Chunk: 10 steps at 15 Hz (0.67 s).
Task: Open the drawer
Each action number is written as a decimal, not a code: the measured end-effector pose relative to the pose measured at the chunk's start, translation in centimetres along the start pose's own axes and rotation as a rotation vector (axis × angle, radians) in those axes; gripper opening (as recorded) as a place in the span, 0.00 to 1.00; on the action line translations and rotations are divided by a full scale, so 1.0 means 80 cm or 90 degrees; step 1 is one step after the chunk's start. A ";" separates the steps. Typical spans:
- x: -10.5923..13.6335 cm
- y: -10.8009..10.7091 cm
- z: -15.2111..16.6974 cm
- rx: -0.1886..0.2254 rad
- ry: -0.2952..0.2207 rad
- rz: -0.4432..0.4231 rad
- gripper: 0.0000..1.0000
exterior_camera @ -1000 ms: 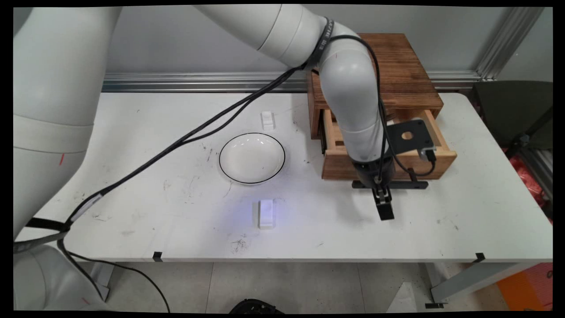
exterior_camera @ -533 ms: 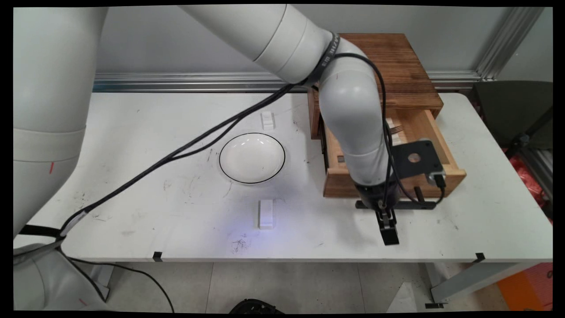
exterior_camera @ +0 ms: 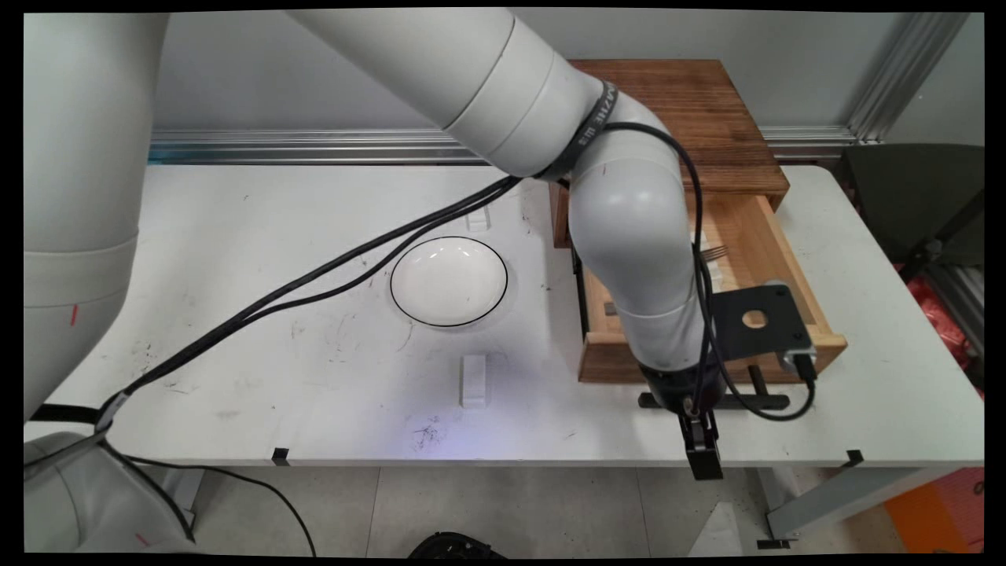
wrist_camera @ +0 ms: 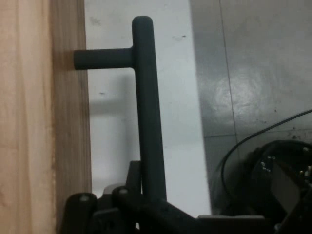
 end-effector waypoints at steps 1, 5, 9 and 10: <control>0.000 0.004 0.000 -0.001 0.000 0.001 1.00; -0.001 0.015 -0.001 -0.003 -0.001 0.004 1.00; -0.001 0.024 -0.002 -0.005 -0.001 0.007 1.00; -0.002 0.026 -0.003 -0.005 -0.001 0.007 1.00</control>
